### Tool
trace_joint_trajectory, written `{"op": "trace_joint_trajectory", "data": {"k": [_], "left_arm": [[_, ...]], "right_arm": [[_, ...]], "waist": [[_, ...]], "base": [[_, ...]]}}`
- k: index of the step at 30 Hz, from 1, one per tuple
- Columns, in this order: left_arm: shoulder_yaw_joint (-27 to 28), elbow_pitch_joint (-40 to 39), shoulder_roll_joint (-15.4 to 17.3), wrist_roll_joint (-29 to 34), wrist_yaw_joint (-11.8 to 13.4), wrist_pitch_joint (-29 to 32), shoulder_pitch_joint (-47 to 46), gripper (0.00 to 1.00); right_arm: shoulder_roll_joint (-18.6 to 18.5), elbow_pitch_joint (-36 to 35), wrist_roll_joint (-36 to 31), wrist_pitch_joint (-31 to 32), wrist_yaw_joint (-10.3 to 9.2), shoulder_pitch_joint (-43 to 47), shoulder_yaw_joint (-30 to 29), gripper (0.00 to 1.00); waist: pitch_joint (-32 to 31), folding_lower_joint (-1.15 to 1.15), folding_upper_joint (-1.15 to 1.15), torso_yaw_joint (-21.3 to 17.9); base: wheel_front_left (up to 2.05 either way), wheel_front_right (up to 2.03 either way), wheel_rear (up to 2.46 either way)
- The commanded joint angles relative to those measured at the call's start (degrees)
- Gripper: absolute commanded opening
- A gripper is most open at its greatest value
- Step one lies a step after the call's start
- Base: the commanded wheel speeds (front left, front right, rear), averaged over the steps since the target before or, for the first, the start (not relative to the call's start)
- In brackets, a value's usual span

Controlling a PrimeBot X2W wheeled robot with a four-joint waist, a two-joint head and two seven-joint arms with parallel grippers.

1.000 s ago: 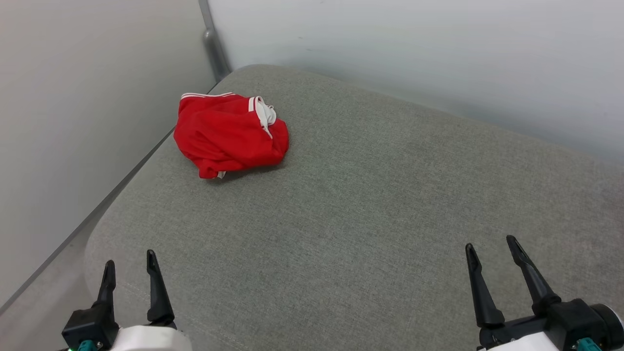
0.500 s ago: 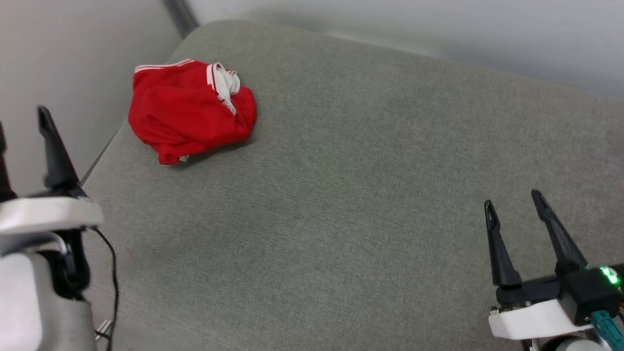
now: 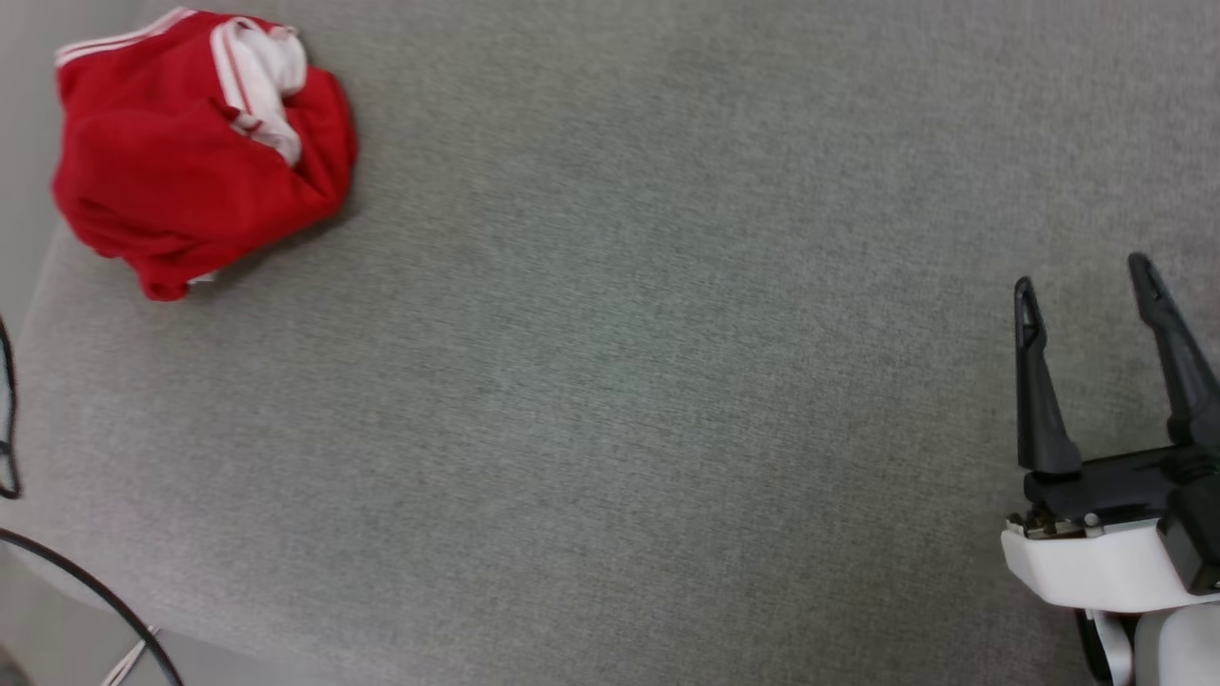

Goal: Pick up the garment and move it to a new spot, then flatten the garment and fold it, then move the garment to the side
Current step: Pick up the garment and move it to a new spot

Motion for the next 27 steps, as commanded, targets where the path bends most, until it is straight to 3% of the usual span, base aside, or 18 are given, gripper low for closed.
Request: {"op": "trace_joint_trajectory", "data": {"k": [1, 6, 13, 14, 22, 27], "left_arm": [[-2.39, 2.45, 2.43, -1.79, -0.17, 2.68, -2.55, 1.0], [-11.45, 6.2, 9.36, -9.24, -0.18, 10.74, -5.88, 1.0], [-25.4, 6.09, 15.63, -26.24, -0.2, 32.09, -5.8, 1.0], [-25.4, 6.09, 15.63, -26.24, -0.2, 32.09, -5.8, 1.0], [-36.85, 2.52, 20.48, -40.99, -0.2, 52.61, -3.18, 1.0], [-42.67, 3.96, 20.34, -42.88, -0.22, 57.65, -1.42, 1.0]], "right_arm": [[-0.04, -1.35, -0.76, -0.11, -0.03, -1.3, 0.1, 1.0], [-0.04, -3.66, -1.58, -0.12, -0.02, -2.1, 0.18, 1.0], [-0.1, -5.57, -2.75, -0.12, -0.03, -3.04, 0.93, 1.0], [-0.1, -5.57, -2.75, -0.12, -0.03, -3.04, 0.93, 1.0], [-0.42, -5.93, -3.35, -0.11, -0.03, -4.33, 1.94, 1.0], [-0.34, -5.36, -3.23, -0.11, -0.03, -4.59, 2.23, 1.0]], "waist": [[3.24, -0.01, 0.0, -2.24], [5.64, -0.01, 0.0, -3.34], [8.03, -0.01, 0.0, -4.16], [8.03, -0.01, 0.0, -4.16], [10.44, -0.01, 0.0, -5.34], [11.19, -0.01, 0.0, -6.14]], "base": [[0.0, 0.0, 0.0], [0.0, 0.0, 0.0], [0.0, 0.0, 0.0], [0.0, 0.0, 0.0], [0.0, 0.0, 0.0], [0.0, 0.0, 0.0]]}}
